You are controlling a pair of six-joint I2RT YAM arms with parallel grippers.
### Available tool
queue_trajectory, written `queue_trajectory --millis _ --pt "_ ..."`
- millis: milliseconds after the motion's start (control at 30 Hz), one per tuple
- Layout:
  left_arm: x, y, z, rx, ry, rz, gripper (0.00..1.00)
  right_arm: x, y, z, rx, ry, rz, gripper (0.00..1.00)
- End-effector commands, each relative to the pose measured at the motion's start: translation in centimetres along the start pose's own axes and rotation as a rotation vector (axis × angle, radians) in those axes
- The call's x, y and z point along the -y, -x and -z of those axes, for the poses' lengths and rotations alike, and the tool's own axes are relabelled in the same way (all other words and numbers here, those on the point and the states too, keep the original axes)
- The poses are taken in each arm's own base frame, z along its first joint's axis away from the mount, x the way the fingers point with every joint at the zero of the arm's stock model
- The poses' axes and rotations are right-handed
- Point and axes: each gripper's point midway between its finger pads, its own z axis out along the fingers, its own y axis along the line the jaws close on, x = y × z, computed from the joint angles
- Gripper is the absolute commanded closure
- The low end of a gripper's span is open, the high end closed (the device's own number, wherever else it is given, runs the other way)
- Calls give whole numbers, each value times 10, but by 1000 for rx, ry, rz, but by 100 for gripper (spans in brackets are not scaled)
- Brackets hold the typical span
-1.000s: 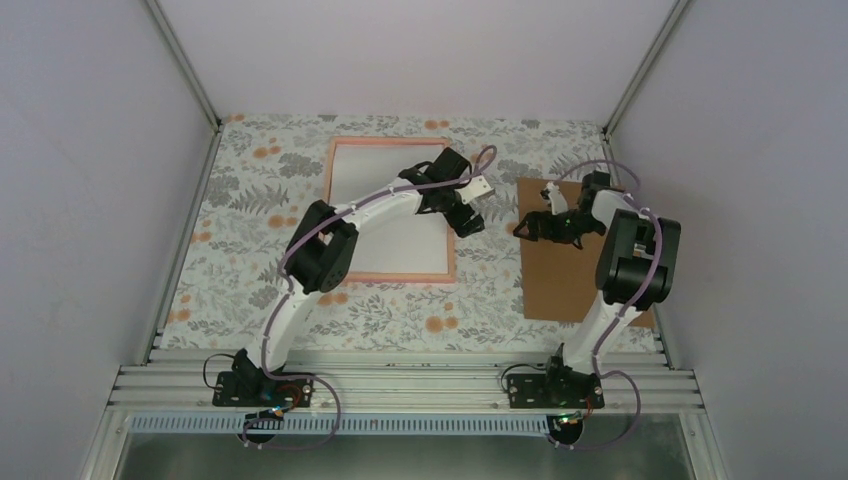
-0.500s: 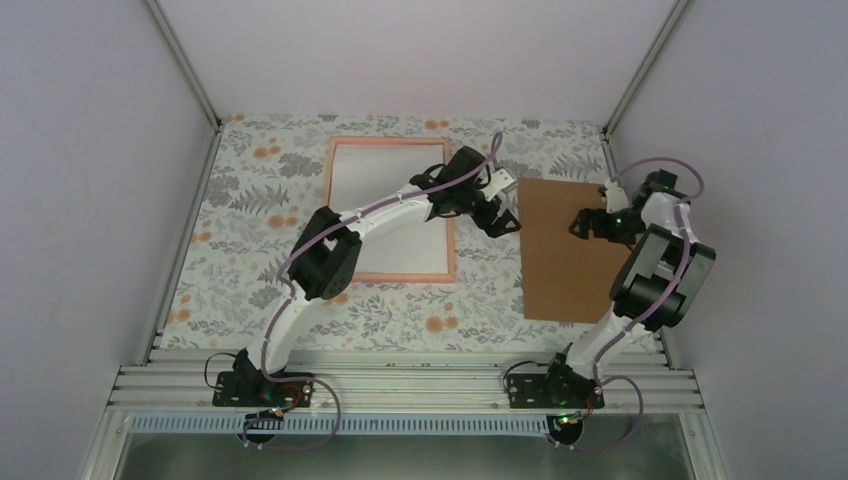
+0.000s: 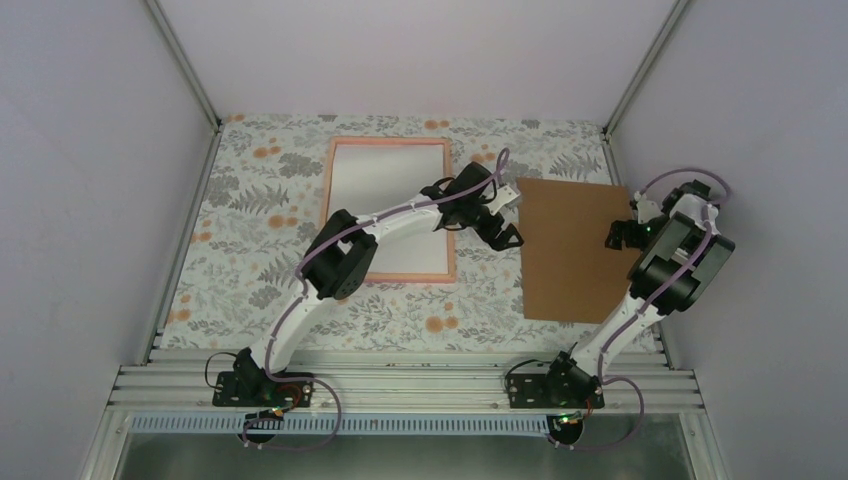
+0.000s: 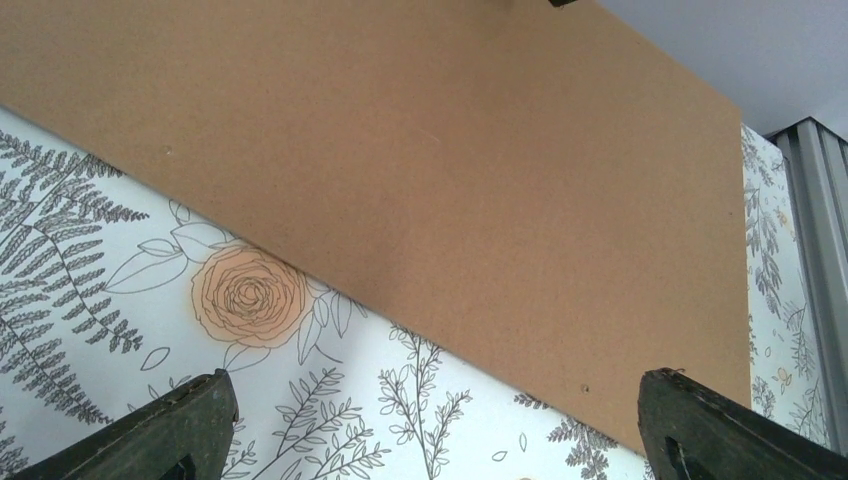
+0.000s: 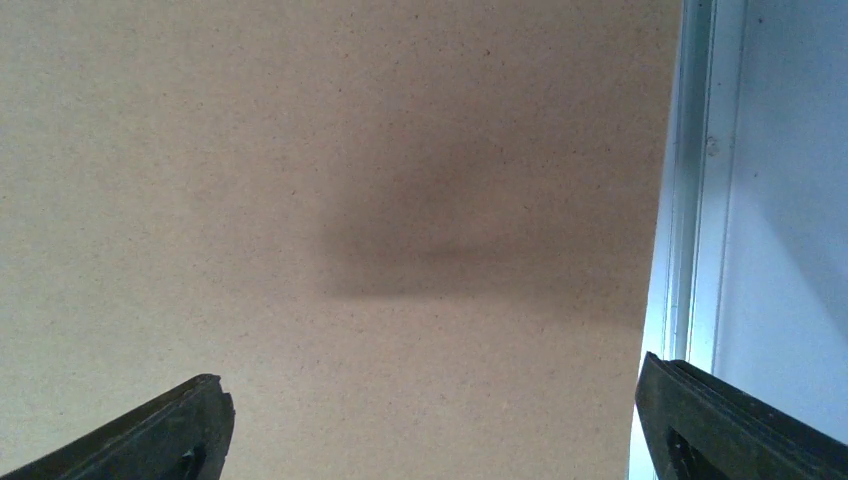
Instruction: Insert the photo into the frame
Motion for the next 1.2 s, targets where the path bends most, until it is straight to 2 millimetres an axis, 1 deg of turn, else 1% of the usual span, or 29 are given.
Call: queue_trajectory --millis 0,100,267,433,500,567,667,767,833,933,1033,1067,1167 --pt "6 8 -8 28 -38 5 0 10 -1 -7 -31 -10 35 0" --pt "7 5 -13 25 -53 15 0 12 -3 -15 -43 -3 42 0" --pt "7 0 -18 17 -61 21 0 24 -6 -26 -58 -56 51 0" --pt "5 -8 -23 2 -65 33 0 22 -8 -35 -66 -39 47 0" --pt "3 -14 -26 -6 -64 42 0 26 -9 -38 -72 -59 37 0" --pt "4 -16 -28 -11 -66 45 0 34 -8 -37 -64 -104 27 0" --pt "4 -17 -28 -12 -66 44 0 42 -1 -29 -24 -162 30 0" --pt "4 -19 -29 -15 -67 44 0 37 6 -20 16 -153 38 0" --pt "4 -19 -29 -17 -69 48 0 34 7 -18 18 -137 39 0" --pt "5 -20 -30 -18 -79 53 0 32 -4 -33 -39 -97 22 0" --pt "7 -22 -30 -21 -87 57 0 25 -14 -48 -86 -32 1 0" --pt "7 -23 -30 -23 -90 60 0 21 -16 -51 -93 -5 -7 0" --pt "7 -29 -32 -32 -100 71 0 15 -11 -49 -86 41 -17 0"
